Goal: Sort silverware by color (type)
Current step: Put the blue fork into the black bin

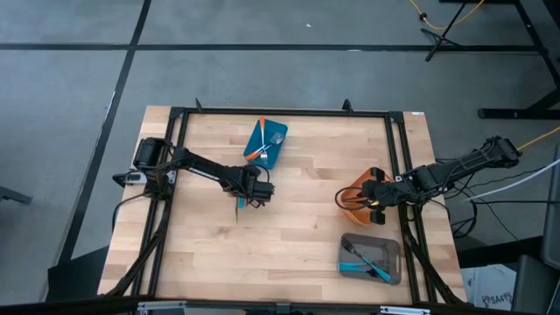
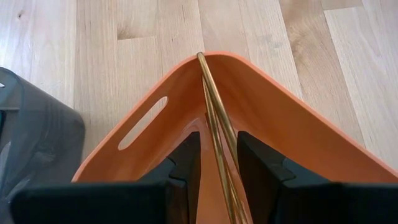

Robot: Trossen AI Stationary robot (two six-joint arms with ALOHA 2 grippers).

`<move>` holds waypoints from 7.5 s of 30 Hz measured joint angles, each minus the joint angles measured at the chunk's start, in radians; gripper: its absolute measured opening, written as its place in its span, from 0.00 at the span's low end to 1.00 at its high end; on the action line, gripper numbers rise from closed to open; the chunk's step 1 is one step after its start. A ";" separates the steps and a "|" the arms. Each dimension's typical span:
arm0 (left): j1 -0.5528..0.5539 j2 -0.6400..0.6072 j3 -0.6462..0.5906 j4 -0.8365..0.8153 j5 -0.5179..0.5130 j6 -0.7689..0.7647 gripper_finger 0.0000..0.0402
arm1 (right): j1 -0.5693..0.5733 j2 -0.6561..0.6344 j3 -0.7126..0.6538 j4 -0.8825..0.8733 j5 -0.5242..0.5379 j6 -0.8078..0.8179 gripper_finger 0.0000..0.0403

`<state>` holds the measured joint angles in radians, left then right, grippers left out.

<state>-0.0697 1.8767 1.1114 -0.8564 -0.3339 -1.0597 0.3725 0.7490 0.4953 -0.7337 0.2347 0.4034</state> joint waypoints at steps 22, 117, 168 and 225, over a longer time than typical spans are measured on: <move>-0.012 -0.075 -0.003 0.067 0.049 0.174 0.02 | 0.000 0.000 0.000 0.000 0.000 0.000 0.24; 0.048 -0.146 -0.001 0.810 0.388 0.384 0.02 | 0.000 0.078 0.068 0.659 0.020 -0.356 0.24; -0.075 -0.145 -0.001 1.324 0.211 1.105 0.02 | 0.000 0.346 0.067 1.181 0.139 -0.408 0.24; -0.077 -0.146 0.000 1.341 0.315 1.177 0.03 | 0.000 0.414 0.066 1.333 -0.009 -0.517 0.00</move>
<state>-0.1463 1.7306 1.1114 0.4847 -0.0189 0.1168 0.3729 1.1629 0.5610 0.5995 0.2253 -0.1139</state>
